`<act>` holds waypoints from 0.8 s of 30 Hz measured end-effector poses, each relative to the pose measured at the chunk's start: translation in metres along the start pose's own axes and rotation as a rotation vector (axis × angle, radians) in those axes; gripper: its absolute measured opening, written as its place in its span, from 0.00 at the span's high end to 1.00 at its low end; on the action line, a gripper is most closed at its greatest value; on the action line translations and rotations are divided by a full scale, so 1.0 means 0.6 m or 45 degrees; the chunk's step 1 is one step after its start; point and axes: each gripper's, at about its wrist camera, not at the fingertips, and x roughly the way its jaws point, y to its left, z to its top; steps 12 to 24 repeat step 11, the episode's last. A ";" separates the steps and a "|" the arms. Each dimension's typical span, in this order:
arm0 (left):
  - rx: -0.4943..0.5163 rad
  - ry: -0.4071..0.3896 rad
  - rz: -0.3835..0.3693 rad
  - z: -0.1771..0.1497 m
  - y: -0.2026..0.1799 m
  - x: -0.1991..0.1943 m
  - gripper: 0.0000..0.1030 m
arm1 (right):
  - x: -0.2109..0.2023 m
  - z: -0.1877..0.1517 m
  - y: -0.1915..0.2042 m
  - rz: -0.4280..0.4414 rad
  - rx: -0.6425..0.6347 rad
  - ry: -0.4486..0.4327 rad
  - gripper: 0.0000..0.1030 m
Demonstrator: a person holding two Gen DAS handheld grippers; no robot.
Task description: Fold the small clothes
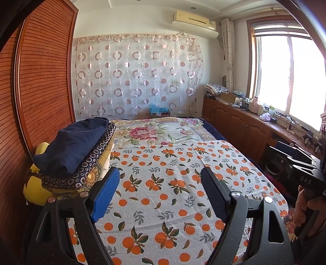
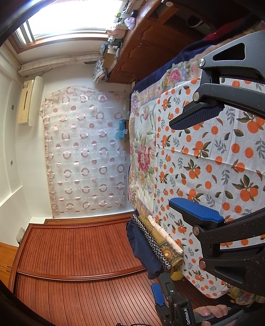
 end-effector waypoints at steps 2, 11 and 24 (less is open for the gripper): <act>-0.001 -0.001 -0.001 0.000 0.000 0.000 0.20 | 0.000 0.000 0.001 -0.002 -0.001 -0.001 0.31; 0.001 -0.014 -0.001 0.016 -0.003 -0.004 0.20 | -0.003 -0.001 -0.005 -0.010 -0.001 -0.007 0.31; 0.001 -0.014 -0.001 0.016 -0.003 -0.004 0.20 | -0.003 -0.001 -0.005 -0.010 -0.001 -0.007 0.31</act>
